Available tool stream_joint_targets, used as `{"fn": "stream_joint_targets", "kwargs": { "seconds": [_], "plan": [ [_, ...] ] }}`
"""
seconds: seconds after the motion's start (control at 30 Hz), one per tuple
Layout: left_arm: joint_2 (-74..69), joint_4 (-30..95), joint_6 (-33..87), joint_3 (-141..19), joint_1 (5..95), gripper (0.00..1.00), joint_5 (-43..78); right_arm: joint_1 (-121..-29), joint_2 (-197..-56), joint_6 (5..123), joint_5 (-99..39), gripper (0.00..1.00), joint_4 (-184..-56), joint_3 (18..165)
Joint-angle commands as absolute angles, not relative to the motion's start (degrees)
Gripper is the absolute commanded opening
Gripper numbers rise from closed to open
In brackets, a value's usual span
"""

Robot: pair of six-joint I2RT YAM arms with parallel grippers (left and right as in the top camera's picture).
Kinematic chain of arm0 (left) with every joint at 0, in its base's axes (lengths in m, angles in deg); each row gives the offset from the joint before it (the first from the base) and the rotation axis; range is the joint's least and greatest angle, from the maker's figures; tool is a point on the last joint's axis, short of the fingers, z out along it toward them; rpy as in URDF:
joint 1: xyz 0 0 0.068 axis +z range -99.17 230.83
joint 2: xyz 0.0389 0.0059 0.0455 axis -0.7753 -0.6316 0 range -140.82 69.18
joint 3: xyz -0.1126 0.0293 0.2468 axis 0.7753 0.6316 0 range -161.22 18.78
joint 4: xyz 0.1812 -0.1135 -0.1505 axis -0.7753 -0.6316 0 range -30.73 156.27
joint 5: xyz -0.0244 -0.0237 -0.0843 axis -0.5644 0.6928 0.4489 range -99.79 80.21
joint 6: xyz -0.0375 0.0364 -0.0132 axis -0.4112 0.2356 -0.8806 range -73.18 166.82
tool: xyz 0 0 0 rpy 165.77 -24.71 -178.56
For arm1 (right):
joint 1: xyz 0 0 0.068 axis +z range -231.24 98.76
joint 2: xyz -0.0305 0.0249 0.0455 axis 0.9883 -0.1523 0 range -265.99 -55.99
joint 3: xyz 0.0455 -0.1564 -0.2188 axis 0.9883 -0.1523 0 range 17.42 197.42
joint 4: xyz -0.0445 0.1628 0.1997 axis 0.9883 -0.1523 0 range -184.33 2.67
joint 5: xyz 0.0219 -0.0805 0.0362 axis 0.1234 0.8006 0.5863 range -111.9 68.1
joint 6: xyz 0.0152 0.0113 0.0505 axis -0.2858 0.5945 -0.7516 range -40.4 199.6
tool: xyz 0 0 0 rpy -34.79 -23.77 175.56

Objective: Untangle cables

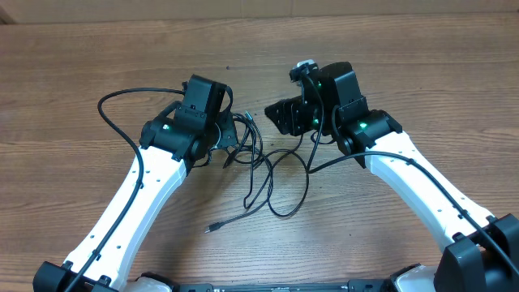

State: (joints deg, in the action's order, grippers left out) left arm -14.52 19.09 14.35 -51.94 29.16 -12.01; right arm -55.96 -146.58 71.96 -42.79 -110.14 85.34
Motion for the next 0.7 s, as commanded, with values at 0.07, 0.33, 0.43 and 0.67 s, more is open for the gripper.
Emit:
{"fn": "stream_joint_targets", "kwargs": {
  "seconds": [0.07,0.33,0.43,0.67],
  "plan": [
    [-14.6,19.8,15.5,-52.6,29.4,0.04,-11.6,-55.8,-145.9,78.0,-52.2,0.68,-110.7,85.7],
    [-14.6,20.1,15.5,-52.6,29.4,0.04,-11.2,-54.0,-145.9,79.3,-53.8,0.68,-110.6,85.7],
    [-14.6,20.1,15.5,-52.6,29.4,0.04,-10.8,-52.1,-145.9,81.5,-53.6,0.67,-110.6,85.7],
    [-14.6,20.2,15.5,-52.6,29.4,0.04,-9.4,-50.1,-145.9,81.4,-48.7,0.52,-110.6,85.7]
  ]
}}
